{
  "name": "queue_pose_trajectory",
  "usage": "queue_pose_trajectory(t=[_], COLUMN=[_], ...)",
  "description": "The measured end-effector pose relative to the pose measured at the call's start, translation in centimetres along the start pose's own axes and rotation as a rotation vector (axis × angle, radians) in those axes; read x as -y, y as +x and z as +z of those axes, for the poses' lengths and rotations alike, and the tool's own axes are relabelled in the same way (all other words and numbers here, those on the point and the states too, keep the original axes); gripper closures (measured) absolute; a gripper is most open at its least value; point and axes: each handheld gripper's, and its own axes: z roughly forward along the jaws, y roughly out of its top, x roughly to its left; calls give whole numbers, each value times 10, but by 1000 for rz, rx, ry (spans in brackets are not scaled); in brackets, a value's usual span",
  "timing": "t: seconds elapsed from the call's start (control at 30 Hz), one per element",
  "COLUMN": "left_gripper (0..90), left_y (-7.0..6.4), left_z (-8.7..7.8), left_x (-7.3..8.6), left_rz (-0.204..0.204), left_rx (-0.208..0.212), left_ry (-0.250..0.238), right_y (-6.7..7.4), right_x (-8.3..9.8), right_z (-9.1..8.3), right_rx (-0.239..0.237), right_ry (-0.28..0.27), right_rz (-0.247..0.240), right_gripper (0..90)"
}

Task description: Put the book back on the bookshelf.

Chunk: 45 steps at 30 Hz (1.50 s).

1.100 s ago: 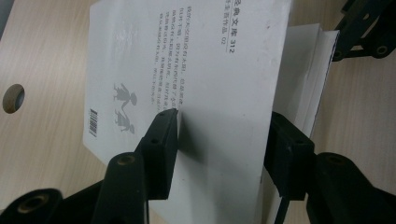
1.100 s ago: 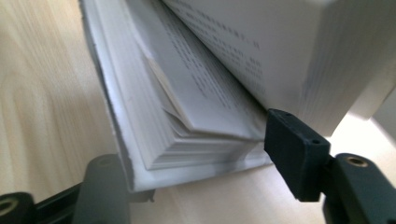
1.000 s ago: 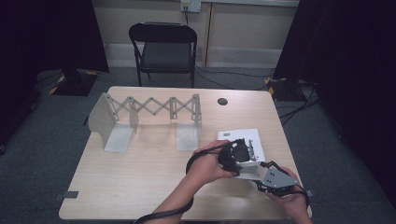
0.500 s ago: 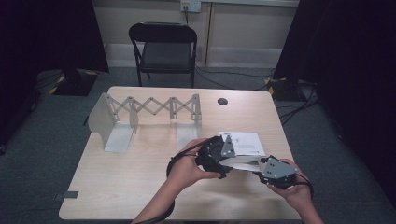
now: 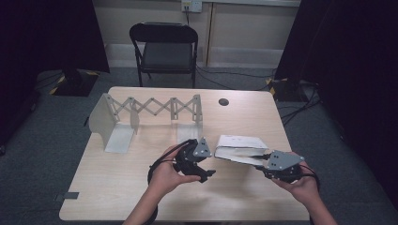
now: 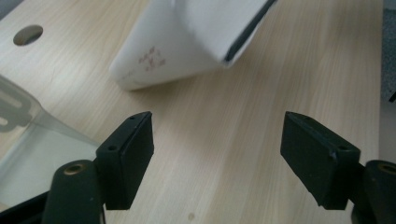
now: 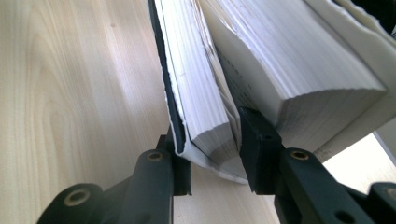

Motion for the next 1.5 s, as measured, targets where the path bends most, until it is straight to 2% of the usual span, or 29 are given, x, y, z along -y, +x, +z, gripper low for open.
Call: queue_pose_trajectory(t=[0.13, 0.4, 0.6, 0.7, 0.93, 1.2, 1.5], left_gripper=[238, 203, 185, 180, 175, 183, 188], left_y=[2, 3, 1, 2, 5, 5, 7], left_z=[4, 10, 11, 12, 10, 12, 12], left_x=[11, 31, 40, 44, 49, 52, 56], left_rz=[-19, -71, -79, -103, -103, -116, -134], left_rx=[-1, 15, 19, 31, 33, 24, 21], left_ry=[22, 52, 69, 73, 91, 113, 125], right_y=[-4, -12, -17, -19, -25, -30, -33], right_x=[-2, -12, -19, -21, -26, -30, -35], right_z=[-2, -10, -16, -15, -17, -29, -30], right_rx=[-14, -68, -103, -109, -145, -188, -179], right_ry=[0, 11, 36, 45, 57, 59, 107], right_rz=[29, 56, 94, 106, 130, 146, 168], right_gripper=[676, 700, 710, 711, 716, 754, 761])
